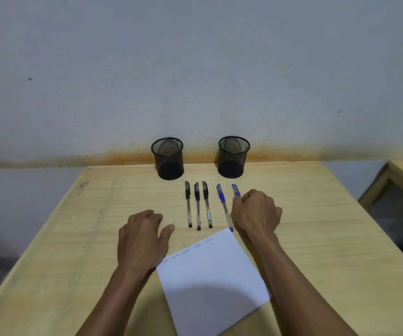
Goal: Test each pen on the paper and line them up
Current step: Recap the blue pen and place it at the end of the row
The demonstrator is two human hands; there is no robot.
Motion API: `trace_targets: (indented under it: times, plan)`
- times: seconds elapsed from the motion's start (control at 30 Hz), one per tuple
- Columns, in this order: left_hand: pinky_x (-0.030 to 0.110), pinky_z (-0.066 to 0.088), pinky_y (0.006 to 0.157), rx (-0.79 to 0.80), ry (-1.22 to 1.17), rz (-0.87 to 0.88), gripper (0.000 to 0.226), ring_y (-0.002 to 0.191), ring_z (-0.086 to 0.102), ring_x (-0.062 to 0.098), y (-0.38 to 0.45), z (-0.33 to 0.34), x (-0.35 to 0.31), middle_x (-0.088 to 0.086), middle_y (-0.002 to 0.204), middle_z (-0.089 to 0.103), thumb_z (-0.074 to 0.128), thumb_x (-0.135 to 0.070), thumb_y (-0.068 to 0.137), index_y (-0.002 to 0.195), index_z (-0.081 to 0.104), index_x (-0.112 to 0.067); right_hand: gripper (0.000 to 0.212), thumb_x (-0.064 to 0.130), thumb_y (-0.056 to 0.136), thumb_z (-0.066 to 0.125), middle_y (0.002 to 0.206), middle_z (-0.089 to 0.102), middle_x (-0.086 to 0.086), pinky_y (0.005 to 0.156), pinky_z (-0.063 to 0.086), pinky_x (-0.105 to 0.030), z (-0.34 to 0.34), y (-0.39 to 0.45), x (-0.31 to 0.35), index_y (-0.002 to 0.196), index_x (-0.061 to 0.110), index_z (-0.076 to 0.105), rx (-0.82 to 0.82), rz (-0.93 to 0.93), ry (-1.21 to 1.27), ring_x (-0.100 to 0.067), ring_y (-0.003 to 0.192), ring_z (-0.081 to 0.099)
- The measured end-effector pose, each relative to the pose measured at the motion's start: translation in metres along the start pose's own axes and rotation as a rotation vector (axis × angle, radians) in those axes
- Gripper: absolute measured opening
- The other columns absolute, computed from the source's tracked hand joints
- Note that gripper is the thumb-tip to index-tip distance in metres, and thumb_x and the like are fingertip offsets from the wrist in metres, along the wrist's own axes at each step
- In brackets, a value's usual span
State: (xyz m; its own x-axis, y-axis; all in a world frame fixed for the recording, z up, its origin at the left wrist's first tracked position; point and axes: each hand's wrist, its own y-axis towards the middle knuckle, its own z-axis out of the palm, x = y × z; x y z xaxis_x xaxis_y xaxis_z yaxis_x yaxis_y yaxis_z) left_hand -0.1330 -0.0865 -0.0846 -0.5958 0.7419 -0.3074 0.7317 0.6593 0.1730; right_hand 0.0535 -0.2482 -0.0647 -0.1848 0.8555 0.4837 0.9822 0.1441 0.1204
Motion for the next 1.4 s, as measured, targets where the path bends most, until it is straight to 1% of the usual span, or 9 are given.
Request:
trace_targets:
  times: [0.07,0.2,0.3,0.73,0.87,0.97,1.07,1.2,1.4]
  plan:
    - [0.04,0.045,0.075,-0.024,-0.066,-0.022,0.039,0.091,0.059,0.03,0.0,-0.004,-0.006,-0.006,0.081,0.059,0.049,-0.053,0.091,0.076,0.058,-0.019,0.038,0.052,0.093,0.053,0.098,0.068,0.0,0.083,0.039,-0.04,-0.005,-0.003,0.0,0.097,0.017,0.067,-0.002,-0.025,0.009,-0.026,0.099,0.061]
    - [0.045,0.04,0.093,-0.023,-0.067,-0.112,0.061,0.116,0.052,0.026,0.014,-0.015,-0.041,-0.001,0.121,0.065,0.043,-0.067,0.088,0.118,0.065,-0.017,0.061,0.071,0.082,0.05,0.107,0.06,-0.003,0.089,0.042,-0.045,-0.017,-0.004,0.005,0.101,0.015,0.062,0.14,-0.106,-0.114,-0.03,0.108,0.054]
    - [0.046,0.039,0.091,0.076,0.057,-0.145,0.072,0.114,0.049,0.027,0.034,-0.016,-0.074,0.005,0.118,0.062,0.039,-0.076,0.081,0.11,0.063,-0.015,0.069,0.073,0.077,0.056,0.118,0.058,-0.005,0.094,0.042,-0.046,-0.026,-0.003,0.013,0.113,0.014,0.06,0.275,-0.133,-0.2,-0.032,0.118,0.051]
    - [0.036,0.052,0.076,0.321,0.122,-0.13,0.035,0.084,0.055,0.025,0.084,-0.003,-0.12,0.001,0.091,0.052,0.067,-0.028,0.079,0.109,0.055,-0.014,0.027,0.017,0.085,0.066,0.097,0.057,-0.006,0.066,0.041,-0.034,-0.023,0.026,0.029,0.109,0.01,0.057,0.352,-0.404,-0.371,-0.028,0.087,0.06]
    - [0.036,0.045,0.066,0.18,0.023,-0.12,0.033,0.081,0.051,0.024,0.078,0.011,-0.114,0.009,0.102,0.061,0.055,-0.02,0.091,0.122,0.045,-0.013,0.034,0.017,0.089,0.062,0.115,0.056,-0.012,0.071,0.045,-0.036,-0.015,0.027,0.017,0.12,0.007,0.053,0.347,-0.388,-0.285,-0.033,0.1,0.063]
    - [0.038,0.047,0.061,-0.038,-0.264,-0.058,0.021,0.073,0.055,0.027,0.075,0.014,-0.104,0.009,0.093,0.065,0.05,-0.02,0.093,0.114,0.048,-0.021,0.012,0.02,0.093,0.056,0.1,0.054,-0.009,0.067,0.043,-0.031,-0.022,0.025,0.011,0.098,0.009,0.056,0.253,-0.294,-0.023,-0.028,0.084,0.056]
    - [0.045,0.055,0.066,-0.266,-0.696,-0.034,0.011,0.072,0.063,0.026,0.083,-0.002,-0.102,0.002,0.075,0.066,0.054,-0.03,0.097,0.095,0.06,-0.021,0.035,0.035,0.104,0.047,0.082,0.058,-0.01,0.058,0.033,-0.034,-0.048,0.025,0.021,0.079,0.012,0.054,0.151,-0.284,0.239,-0.032,0.075,0.053]
    - [0.017,0.051,0.056,-0.434,-1.038,0.006,0.026,0.071,0.066,0.01,0.116,-0.061,-0.112,-0.004,0.079,0.07,0.049,-0.046,0.099,0.089,0.065,-0.027,0.045,0.052,0.102,0.039,0.067,0.046,0.013,0.07,0.041,-0.039,-0.088,0.042,0.059,0.068,0.026,0.05,-0.15,-0.392,0.519,-0.024,0.072,0.048]
    - [0.004,0.042,0.055,-0.531,-1.189,0.031,0.031,0.057,0.054,-0.011,0.173,-0.092,-0.11,-0.006,0.11,0.069,0.038,-0.037,0.105,0.121,0.06,-0.022,0.037,0.054,0.1,0.047,0.122,0.074,0.001,0.097,0.049,-0.054,-0.061,0.102,0.094,0.093,0.025,0.069,-0.303,-0.481,0.745,-0.027,0.108,0.066]
